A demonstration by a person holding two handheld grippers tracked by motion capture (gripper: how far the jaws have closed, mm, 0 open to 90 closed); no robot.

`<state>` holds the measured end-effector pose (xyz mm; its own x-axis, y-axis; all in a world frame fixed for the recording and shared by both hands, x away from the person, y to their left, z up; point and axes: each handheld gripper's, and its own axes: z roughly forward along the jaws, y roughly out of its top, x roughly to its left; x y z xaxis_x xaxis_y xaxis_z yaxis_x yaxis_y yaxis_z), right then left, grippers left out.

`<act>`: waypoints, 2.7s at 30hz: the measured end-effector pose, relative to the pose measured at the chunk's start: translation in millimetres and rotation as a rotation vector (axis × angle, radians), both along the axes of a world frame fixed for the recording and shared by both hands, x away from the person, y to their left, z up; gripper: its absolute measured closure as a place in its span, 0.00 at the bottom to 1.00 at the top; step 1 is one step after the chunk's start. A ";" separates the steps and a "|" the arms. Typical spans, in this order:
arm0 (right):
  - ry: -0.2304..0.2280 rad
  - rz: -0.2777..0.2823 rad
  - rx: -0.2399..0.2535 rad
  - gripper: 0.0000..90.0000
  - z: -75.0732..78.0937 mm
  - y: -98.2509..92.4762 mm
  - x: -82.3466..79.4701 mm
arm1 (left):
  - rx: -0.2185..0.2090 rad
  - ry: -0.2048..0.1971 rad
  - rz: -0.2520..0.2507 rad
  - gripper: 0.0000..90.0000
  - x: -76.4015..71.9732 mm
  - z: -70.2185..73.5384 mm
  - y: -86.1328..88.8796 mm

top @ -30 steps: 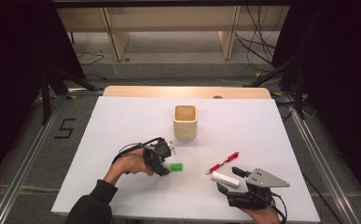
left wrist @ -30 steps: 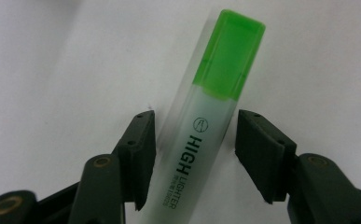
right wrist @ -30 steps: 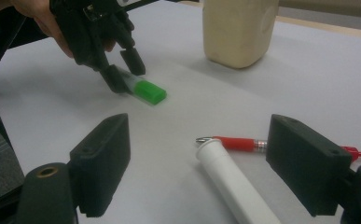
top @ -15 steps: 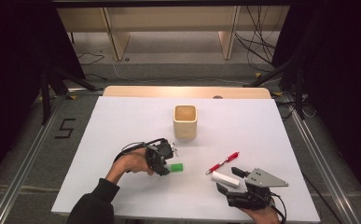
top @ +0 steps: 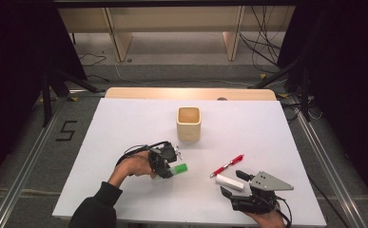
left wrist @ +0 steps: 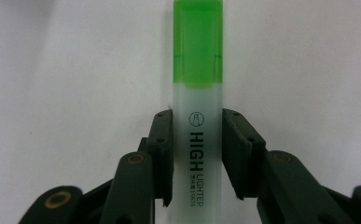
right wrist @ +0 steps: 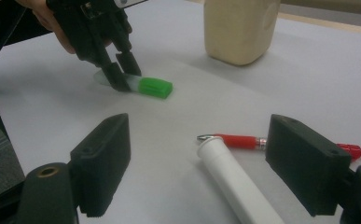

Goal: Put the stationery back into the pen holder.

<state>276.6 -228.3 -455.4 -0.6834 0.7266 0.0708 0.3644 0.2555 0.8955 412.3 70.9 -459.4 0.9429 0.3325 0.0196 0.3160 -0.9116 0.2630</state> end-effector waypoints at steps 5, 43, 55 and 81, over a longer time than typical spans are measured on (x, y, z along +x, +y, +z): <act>-0.002 0.000 0.000 0.26 0.2 -0.8 0.0 | -0.047 0.009 0.041 0.74 2.8 3.3 4.1; -0.005 -0.002 -0.003 0.25 0.6 0.0 -0.8 | -0.685 -0.268 0.504 0.73 6.2 63.6 48.8; 0.000 -0.006 0.002 0.25 0.2 -0.1 -0.2 | -0.796 -0.358 0.603 0.73 9.2 69.4 45.1; 0.002 -0.008 0.013 0.25 0.8 -0.1 -0.9 | -0.853 -0.402 0.688 0.73 46.1 83.7 24.2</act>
